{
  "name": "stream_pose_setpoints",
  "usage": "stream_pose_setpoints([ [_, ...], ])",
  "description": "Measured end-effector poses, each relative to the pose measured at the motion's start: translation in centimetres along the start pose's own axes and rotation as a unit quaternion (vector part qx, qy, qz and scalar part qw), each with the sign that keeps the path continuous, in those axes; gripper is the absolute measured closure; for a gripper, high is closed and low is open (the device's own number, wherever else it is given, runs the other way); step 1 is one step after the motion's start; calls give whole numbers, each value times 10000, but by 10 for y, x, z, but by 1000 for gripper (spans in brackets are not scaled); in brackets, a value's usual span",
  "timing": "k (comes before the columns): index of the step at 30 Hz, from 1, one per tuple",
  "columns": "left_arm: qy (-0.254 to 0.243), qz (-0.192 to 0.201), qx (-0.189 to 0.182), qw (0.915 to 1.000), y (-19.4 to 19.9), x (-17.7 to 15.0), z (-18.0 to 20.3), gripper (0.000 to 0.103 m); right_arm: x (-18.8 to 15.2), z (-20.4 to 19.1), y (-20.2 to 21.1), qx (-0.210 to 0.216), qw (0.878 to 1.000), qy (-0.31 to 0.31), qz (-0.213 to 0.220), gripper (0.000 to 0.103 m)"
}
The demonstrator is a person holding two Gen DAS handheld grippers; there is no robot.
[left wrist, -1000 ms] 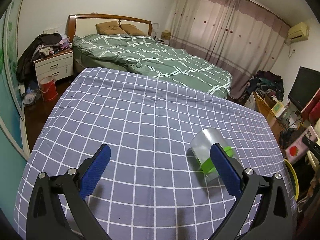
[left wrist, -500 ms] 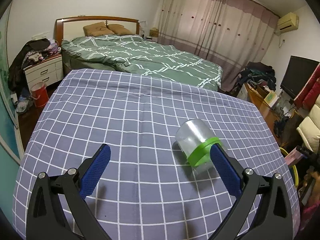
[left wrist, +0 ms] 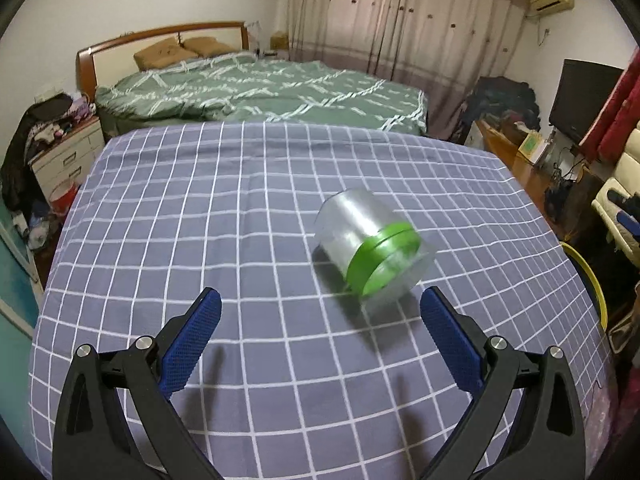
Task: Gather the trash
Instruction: 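Carry the pink carton into the yellow bin and open the right gripper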
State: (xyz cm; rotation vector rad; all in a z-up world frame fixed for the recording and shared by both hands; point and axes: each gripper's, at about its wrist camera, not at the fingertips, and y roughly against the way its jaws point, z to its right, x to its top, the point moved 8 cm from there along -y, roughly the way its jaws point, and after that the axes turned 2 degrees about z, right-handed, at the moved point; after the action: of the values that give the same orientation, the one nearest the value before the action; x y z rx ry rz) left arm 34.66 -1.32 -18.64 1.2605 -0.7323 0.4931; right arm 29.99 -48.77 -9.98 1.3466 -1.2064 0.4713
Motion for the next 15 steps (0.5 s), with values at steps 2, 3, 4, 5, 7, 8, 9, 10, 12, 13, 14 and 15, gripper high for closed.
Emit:
stream_pose_setpoints([
  [2, 88, 89, 13, 9999, 6, 3, -6, 5, -1, -14, 2, 99, 9999, 9, 82, 35],
  [3, 102, 140, 50, 9998, 9, 5, -9, 5, -3, -19, 3, 123, 9999, 25, 102, 35],
  [4, 122, 223, 149, 9996, 13, 7, -13, 5, -5, -23, 2, 126, 9998, 53, 108, 35],
  [5, 138, 263, 231, 9993, 15, 9, -18, 5, -9, -26, -1, 118, 9998, 93, 85, 35],
  [7, 196, 241, 586, 9978, 15, 8, -29, 5, -17, -29, -8, 152, 9998, 129, -70, 35],
  [8, 223, 142, 666, 9974, 11, 6, -33, 5, -21, -30, -10, 171, 9997, 126, -124, 35],
  [9, 255, 44, 673, 9974, 7, 4, -35, 5, -22, -30, -12, 185, 9996, 122, -167, 35],
  [10, 290, -94, 655, 9974, 0, 1, -35, 5, -23, -30, -14, 197, 9996, 121, -182, 35],
  [12, 234, -326, 617, 9973, -12, -4, -33, 5, -23, -30, -15, 232, 9995, 123, -184, 35],
  [13, 188, -450, 579, 9971, -17, -6, -30, 5, -24, -30, -15, 242, 9995, 124, -177, 35],
  [14, 154, -574, 468, 9971, -23, -8, -24, 5, -24, -29, -16, 260, 9994, 115, -179, 35],
  [15, 125, -634, 438, 9969, -27, -10, -22, 5, -24, -29, -16, 283, 9994, 96, -192, 35],
])
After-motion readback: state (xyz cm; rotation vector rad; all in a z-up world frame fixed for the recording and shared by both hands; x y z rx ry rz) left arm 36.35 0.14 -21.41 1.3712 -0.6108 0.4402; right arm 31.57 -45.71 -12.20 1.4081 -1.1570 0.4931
